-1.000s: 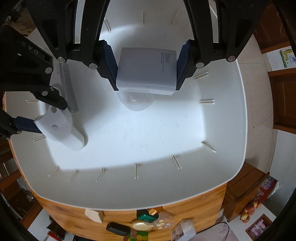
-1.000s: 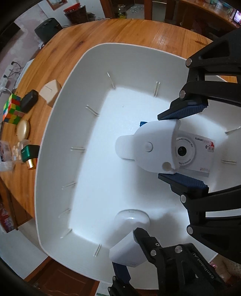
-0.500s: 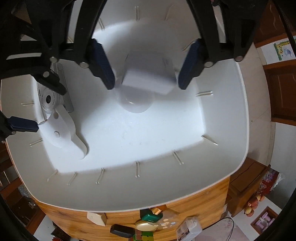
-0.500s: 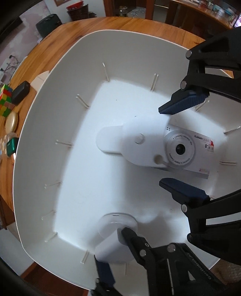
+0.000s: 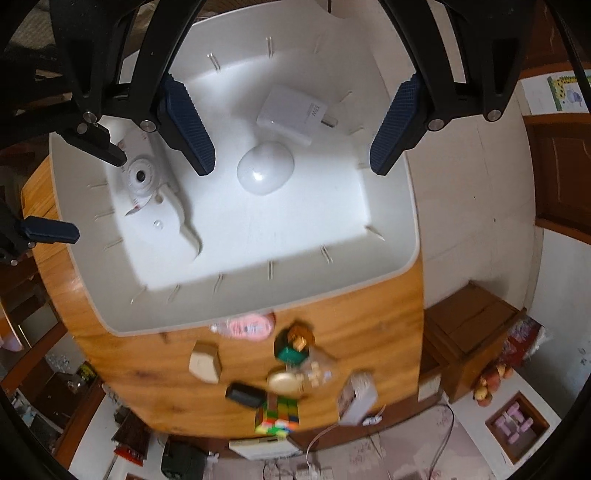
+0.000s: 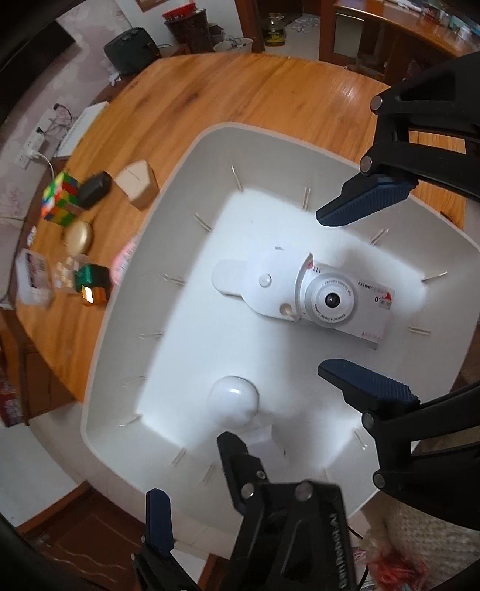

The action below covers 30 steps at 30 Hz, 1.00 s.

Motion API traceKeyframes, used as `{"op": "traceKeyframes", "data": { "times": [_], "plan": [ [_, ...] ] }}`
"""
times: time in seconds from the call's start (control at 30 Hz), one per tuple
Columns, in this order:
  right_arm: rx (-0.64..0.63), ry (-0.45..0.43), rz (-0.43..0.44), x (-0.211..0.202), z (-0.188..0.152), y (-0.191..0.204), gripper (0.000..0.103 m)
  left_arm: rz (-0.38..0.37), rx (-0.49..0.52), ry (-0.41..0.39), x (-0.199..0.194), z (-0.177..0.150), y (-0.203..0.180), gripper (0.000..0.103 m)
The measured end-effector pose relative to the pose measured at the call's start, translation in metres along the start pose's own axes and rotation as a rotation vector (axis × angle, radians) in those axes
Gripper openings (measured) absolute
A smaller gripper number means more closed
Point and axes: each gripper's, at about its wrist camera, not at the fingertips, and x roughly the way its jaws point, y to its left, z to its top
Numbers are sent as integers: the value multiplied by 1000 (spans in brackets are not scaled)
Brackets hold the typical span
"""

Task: Organize rigid objects
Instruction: 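Reach the left tool to the clear plastic case while the right tool reaches the Rubik's cube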

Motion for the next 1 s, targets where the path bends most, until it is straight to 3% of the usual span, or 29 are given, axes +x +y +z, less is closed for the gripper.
{"op": "traceKeyframes", "data": {
  "times": [0.23, 0.27, 0.6, 1.0],
  "plan": [
    [68, -55, 31, -21, 12, -22, 75, 3, -13, -41, -13, 22, 11, 88],
    [76, -59, 33, -22, 25, -28, 75, 5, -16, -46, -15, 25, 13, 88],
    [170, -71, 75, -23, 34, -58, 75, 51, -39, -81, -26, 63, 42, 88],
    [211, -90, 55, -28, 79, -84, 75, 112, 29, -132, -28, 162, 88, 88]
  ]
}}
